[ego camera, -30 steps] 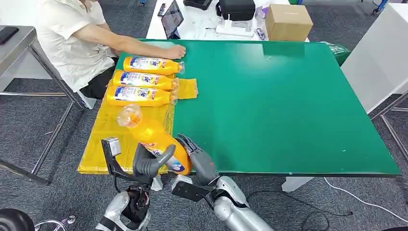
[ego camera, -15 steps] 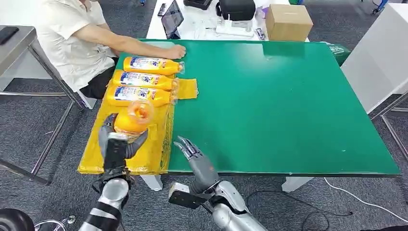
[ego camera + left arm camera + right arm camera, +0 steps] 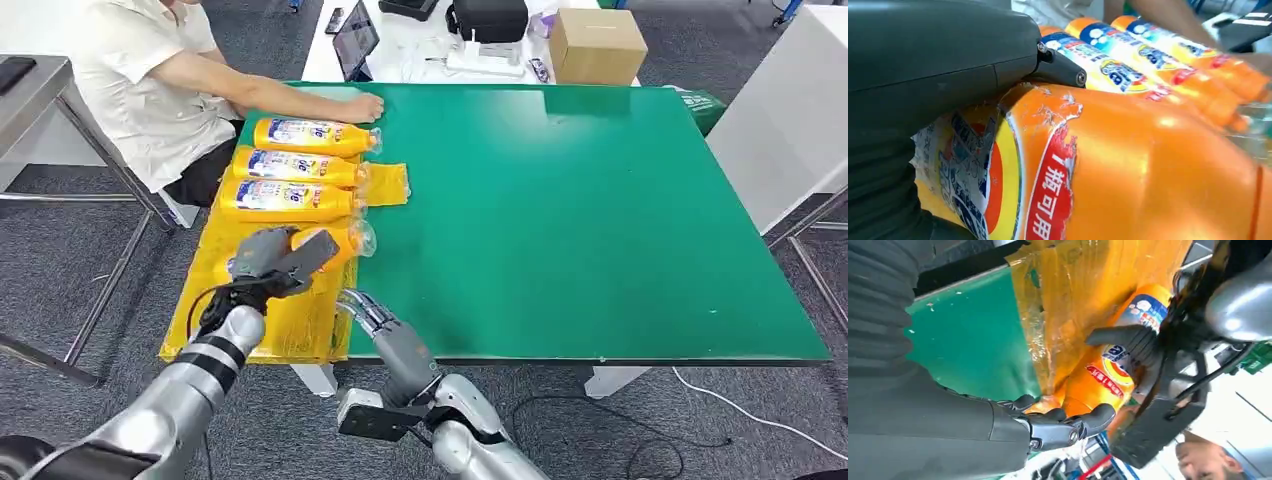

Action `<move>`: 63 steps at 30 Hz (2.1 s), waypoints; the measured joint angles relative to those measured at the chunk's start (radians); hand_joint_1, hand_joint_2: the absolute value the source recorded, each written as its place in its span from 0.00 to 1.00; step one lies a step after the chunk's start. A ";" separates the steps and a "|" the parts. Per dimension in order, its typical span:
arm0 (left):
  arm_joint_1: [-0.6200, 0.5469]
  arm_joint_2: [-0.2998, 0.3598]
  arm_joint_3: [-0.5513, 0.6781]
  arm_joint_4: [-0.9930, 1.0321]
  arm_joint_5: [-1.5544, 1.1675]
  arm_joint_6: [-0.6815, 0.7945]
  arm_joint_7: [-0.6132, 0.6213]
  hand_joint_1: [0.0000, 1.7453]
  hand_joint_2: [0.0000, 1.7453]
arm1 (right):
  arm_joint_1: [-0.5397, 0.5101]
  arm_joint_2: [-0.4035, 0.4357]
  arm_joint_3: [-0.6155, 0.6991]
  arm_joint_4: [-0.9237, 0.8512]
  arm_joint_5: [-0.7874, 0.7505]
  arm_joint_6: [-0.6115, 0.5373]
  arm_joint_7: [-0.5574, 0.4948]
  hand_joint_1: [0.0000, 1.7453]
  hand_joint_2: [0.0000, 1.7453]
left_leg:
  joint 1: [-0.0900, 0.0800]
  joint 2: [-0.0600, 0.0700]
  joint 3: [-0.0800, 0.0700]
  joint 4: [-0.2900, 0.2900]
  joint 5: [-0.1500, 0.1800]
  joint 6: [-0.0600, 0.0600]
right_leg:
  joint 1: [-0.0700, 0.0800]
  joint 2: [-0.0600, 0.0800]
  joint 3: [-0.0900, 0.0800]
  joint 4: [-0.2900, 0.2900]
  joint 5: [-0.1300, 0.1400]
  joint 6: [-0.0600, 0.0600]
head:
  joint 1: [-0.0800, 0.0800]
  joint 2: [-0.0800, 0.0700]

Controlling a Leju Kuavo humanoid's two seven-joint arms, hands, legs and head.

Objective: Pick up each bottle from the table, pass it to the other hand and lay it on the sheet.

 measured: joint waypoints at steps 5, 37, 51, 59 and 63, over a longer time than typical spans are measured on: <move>-0.041 0.011 -0.006 0.071 -0.005 -0.016 0.001 1.00 1.00 | 0.000 0.004 0.000 -0.008 -0.007 0.012 -0.005 0.00 1.00 | 0.000 0.000 0.000 0.000 0.000 0.000 | 0.000 0.000 0.001 0.000 0.000 0.000 | 0.000 0.000; 0.051 0.024 -0.123 0.070 -0.079 0.031 -0.272 0.00 1.00 | 0.028 -0.007 0.012 -0.021 -0.050 0.064 -0.051 0.00 1.00 | 0.000 -0.001 0.000 0.000 0.000 0.000 | 0.000 -0.001 0.001 0.000 0.000 0.000 | 0.000 0.000; 0.088 -0.011 -0.153 -0.011 -0.093 0.153 -0.243 0.00 1.00 | 0.043 -0.005 0.016 -0.024 -0.047 0.047 -0.057 0.00 1.00 | 0.000 -0.001 0.000 0.000 0.000 0.000 | 0.000 0.000 -0.001 0.000 0.000 0.000 | 0.000 0.000; 0.099 -0.016 -0.172 -0.082 -0.066 0.144 -0.227 0.00 1.00 | 0.042 -0.001 0.016 -0.034 -0.048 0.037 -0.074 0.00 1.00 | 0.000 0.000 0.000 0.000 0.000 0.000 | 0.000 0.000 -0.002 0.000 0.000 0.000 | 0.000 0.000; 0.101 -0.016 -0.178 -0.086 -0.056 0.145 -0.227 0.00 1.00 | 0.043 -0.001 0.016 -0.034 -0.048 0.032 -0.075 0.00 1.00 | 0.000 0.000 -0.001 0.000 0.000 0.000 | 0.000 0.000 -0.002 0.000 0.000 0.000 | 0.000 0.000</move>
